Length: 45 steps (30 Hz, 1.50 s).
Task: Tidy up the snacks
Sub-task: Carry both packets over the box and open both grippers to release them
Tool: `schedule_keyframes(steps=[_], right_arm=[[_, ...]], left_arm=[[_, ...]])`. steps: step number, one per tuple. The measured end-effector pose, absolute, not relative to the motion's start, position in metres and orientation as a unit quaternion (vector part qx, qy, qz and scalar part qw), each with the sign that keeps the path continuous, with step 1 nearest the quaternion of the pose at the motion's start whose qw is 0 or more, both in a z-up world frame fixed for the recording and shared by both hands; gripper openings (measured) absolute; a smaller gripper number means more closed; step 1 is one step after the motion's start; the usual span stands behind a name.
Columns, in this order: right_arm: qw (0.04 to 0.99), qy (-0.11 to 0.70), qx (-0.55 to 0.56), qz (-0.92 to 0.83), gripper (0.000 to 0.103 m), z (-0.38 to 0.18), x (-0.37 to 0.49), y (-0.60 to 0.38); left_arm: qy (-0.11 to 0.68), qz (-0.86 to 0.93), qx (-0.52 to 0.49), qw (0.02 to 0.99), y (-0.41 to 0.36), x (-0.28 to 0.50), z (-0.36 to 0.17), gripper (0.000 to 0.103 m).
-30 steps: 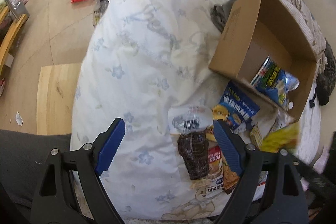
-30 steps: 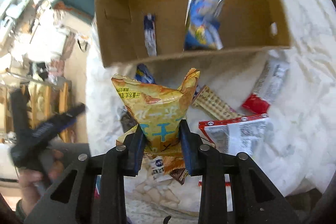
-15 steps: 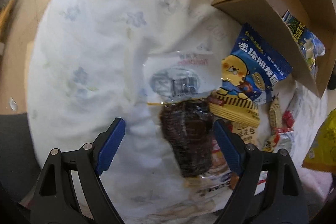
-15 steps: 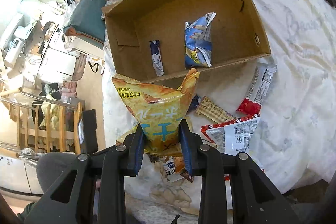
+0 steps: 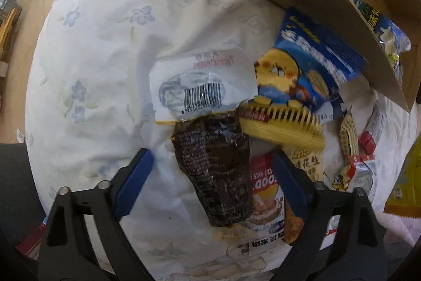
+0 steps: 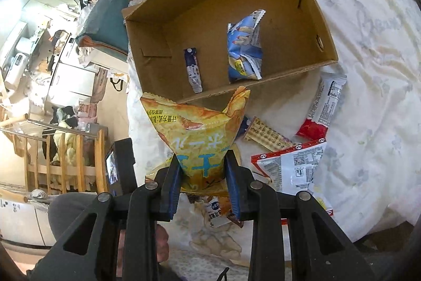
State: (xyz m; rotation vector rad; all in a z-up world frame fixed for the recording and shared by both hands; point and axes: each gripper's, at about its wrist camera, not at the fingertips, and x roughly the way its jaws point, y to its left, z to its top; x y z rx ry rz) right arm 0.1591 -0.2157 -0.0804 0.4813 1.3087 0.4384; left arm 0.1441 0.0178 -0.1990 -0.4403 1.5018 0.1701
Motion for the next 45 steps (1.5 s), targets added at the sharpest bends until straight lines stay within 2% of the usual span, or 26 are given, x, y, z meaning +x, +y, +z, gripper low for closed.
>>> schedule_keyframes(steps=[4, 8, 18, 25, 34, 45], right_arm=[[0.747, 0.596, 0.220, 0.196, 0.032, -0.079, 0.160, -0.217], [0.748, 0.598, 0.217, 0.188, 0.032, -0.080, 0.160, -0.218], [0.754, 0.588, 0.225, 0.186, 0.032, -0.075, 0.156, -0.226], [0.764, 0.579, 0.220, 0.182, 0.032, -0.070, 0.151, -0.228], [0.781, 0.555, 0.210, 0.197, 0.032, -0.051, 0.160, -0.221], [0.802, 0.529, 0.215, 0.176, 0.032, -0.052, 0.205, -0.222]], left_arm=[[0.675, 0.076, -0.190, 0.709, 0.025, 0.139, -0.192, 0.062], [0.682, 0.062, -0.185, 0.705, 0.033, 0.134, -0.185, 0.054], [0.652, 0.056, -0.170, 0.737, 0.043, 0.102, -0.137, 0.054], [0.578, 0.052, -0.132, 0.804, 0.044, 0.089, -0.071, 0.054], [0.535, 0.032, -0.110, 0.837, 0.051, 0.130, -0.027, 0.054], [0.508, -0.009, -0.050, 0.860, 0.006, 0.186, -0.001, 0.054]])
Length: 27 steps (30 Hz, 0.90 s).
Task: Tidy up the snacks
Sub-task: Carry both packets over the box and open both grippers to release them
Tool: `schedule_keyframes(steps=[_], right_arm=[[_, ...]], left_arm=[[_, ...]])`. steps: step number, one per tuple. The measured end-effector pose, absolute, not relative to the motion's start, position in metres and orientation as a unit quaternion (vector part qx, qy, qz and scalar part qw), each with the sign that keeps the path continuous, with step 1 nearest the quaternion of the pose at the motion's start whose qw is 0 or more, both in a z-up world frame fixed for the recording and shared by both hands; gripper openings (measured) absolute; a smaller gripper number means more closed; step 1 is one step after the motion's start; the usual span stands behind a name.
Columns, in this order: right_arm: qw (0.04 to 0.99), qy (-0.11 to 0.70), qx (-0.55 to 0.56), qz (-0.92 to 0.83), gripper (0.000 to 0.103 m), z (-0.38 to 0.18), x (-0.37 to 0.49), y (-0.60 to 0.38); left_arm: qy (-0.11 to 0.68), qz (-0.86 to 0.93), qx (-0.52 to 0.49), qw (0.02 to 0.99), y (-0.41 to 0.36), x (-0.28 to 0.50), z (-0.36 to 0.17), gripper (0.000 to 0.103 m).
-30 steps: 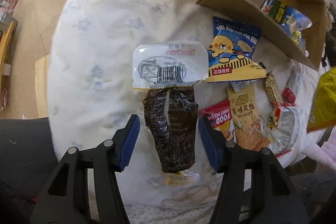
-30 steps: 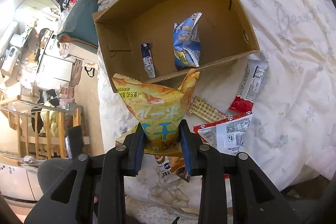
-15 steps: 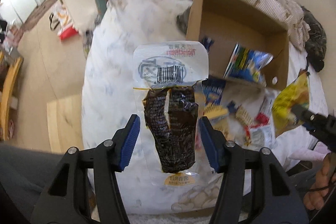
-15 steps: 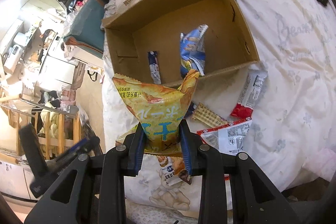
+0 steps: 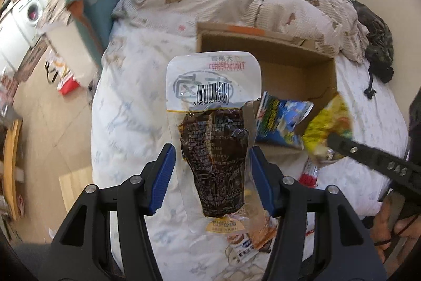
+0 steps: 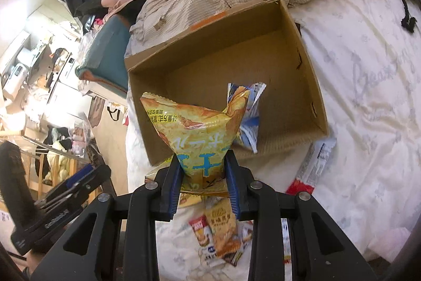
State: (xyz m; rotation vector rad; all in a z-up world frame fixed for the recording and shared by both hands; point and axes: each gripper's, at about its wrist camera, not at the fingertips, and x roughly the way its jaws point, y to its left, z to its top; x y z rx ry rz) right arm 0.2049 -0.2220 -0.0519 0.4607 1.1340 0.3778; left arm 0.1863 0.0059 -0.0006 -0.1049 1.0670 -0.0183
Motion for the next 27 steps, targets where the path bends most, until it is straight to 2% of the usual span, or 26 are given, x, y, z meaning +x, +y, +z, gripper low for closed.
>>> schedule_keyframes(steps=[11, 21, 27], right_arm=[[0.801, 0.545, 0.187, 0.164, 0.032, -0.081, 0.250, -0.209], [0.811, 0.568, 0.098, 0.101, 0.032, -0.115, 0.275, -0.208], [0.814, 0.556, 0.141, 0.092, 0.032, -0.106, 0.277, -0.230]], left_arm=[[0.495, -0.017, -0.022, 0.868, -0.018, 0.239, -0.024, 0.054], [0.466, -0.023, -0.029, 0.884, -0.014, 0.254, -0.048, 0.054], [0.473, -0.048, -0.035, 0.879, -0.019, 0.260, -0.056, 0.054]])
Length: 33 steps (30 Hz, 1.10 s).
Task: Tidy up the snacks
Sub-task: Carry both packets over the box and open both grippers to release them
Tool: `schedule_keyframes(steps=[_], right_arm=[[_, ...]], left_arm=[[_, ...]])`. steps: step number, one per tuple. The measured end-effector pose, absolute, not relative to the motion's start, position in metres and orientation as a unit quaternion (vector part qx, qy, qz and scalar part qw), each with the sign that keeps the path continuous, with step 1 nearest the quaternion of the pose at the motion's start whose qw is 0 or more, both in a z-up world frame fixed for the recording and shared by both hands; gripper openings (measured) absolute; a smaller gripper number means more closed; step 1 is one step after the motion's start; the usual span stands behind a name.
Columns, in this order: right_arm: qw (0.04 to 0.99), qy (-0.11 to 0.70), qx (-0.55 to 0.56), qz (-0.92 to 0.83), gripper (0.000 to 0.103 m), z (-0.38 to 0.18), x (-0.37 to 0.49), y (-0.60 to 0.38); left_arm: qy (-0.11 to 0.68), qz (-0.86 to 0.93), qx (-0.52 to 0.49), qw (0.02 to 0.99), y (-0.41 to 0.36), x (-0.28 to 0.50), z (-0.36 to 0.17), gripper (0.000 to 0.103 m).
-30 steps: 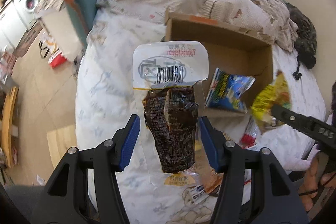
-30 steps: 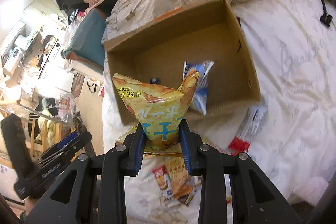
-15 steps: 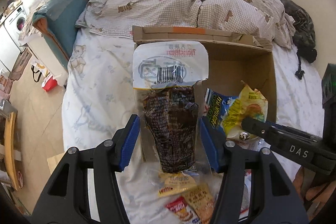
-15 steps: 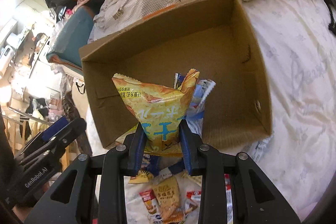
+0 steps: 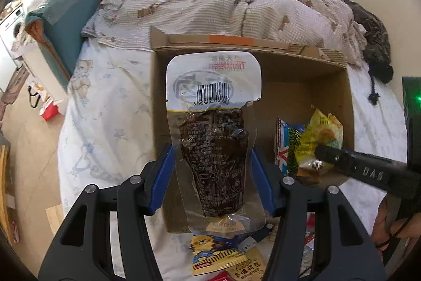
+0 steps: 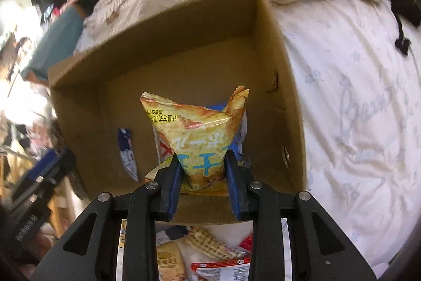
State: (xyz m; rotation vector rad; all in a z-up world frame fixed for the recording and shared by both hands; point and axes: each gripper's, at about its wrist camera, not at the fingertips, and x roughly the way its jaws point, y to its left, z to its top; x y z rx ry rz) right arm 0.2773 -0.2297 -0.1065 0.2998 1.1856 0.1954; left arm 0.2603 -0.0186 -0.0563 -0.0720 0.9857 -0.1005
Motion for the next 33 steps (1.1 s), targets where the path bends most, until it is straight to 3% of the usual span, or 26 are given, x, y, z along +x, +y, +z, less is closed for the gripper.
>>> schedule_keyframes(steps=[14, 15, 16, 18, 22, 33], right_arm=[[0.827, 0.509, 0.199, 0.133, 0.036, -0.088, 0.273, -0.240], [0.820, 0.499, 0.230, 0.158, 0.043, -0.087, 0.274, -0.240], [0.808, 0.496, 0.259, 0.184, 0.065, -0.087, 0.275, -0.241], [0.808, 0.492, 0.267, 0.187, 0.077, -0.084, 0.272, -0.241], [0.827, 0.486, 0.230, 0.164, 0.077, -0.077, 0.271, -0.237], [0.826, 0.497, 0.225, 0.143, 0.077, -0.068, 0.266, -0.242]], left_arm=[[0.456, -0.048, -0.030, 0.888, -0.020, 0.266, -0.060, 0.057], [0.456, -0.047, -0.033, 0.888, -0.018, 0.267, -0.060, 0.058], [0.457, -0.045, -0.039, 0.888, -0.016, 0.267, -0.060, 0.058], [0.461, -0.037, -0.045, 0.886, -0.013, 0.268, -0.060, 0.061], [0.461, -0.046, -0.047, 0.885, -0.010, 0.266, -0.056, 0.086], [0.452, -0.048, -0.045, 0.890, -0.010, 0.259, -0.044, 0.088]])
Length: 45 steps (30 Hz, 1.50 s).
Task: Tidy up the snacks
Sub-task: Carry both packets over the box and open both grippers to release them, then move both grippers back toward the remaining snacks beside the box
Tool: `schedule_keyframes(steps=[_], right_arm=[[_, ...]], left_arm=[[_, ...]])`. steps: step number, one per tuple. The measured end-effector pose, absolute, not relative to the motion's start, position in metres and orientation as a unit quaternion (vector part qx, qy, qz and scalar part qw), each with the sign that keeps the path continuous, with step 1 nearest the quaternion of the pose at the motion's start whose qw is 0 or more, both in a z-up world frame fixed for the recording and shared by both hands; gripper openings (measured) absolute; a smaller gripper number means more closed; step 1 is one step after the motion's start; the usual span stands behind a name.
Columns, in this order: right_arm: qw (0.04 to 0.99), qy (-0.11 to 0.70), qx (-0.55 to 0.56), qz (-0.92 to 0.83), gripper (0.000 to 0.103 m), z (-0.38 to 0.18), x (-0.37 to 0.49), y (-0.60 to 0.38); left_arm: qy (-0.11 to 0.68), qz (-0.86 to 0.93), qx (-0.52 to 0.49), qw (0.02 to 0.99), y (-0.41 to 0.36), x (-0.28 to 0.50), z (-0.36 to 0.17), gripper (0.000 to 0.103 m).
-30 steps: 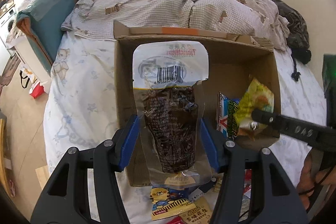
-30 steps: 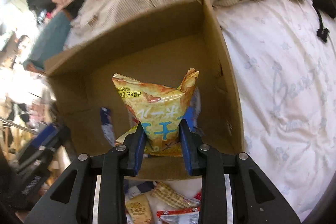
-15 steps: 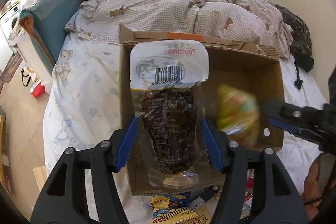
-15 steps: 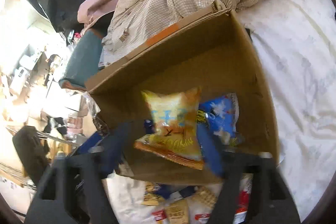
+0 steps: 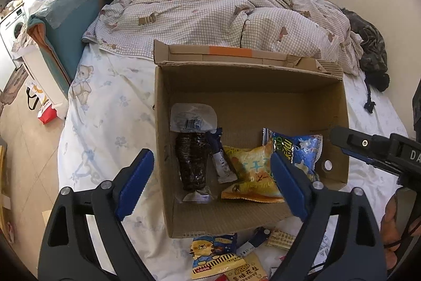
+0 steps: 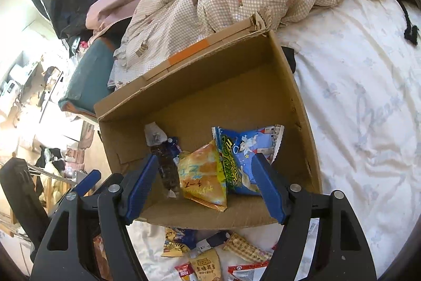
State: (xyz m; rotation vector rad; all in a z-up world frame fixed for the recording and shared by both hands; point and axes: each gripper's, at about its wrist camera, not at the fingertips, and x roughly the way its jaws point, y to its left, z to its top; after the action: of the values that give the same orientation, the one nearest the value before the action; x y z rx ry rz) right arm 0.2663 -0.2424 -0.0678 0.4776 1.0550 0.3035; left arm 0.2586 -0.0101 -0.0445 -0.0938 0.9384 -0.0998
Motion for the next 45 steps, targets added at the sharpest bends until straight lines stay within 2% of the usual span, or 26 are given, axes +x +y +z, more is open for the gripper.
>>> schedule_keyframes(steps=[13, 20, 25, 45], right_arm=[[0.835, 0.501, 0.181, 0.138, 0.077, -0.057, 0.252, -0.230], [0.830, 0.504, 0.171, 0.165, 0.077, -0.049, 0.223, -0.223], [0.845, 0.490, 0.137, 0.163, 0.077, -0.035, 0.200, -0.223], [0.827, 0.529, 0.134, 0.135, 0.077, -0.051, 0.139, -0.247]], left_arm=[[0.454, -0.054, -0.056, 0.888, -0.007, 0.238, -0.038, 0.088], [0.397, -0.060, 0.001, 0.916, -0.014, 0.213, -0.013, 0.088], [0.382, -0.048, -0.011, 0.923, 0.000, 0.200, 0.000, 0.088], [0.407, -0.033, -0.034, 0.912, 0.018, 0.148, -0.009, 0.088]])
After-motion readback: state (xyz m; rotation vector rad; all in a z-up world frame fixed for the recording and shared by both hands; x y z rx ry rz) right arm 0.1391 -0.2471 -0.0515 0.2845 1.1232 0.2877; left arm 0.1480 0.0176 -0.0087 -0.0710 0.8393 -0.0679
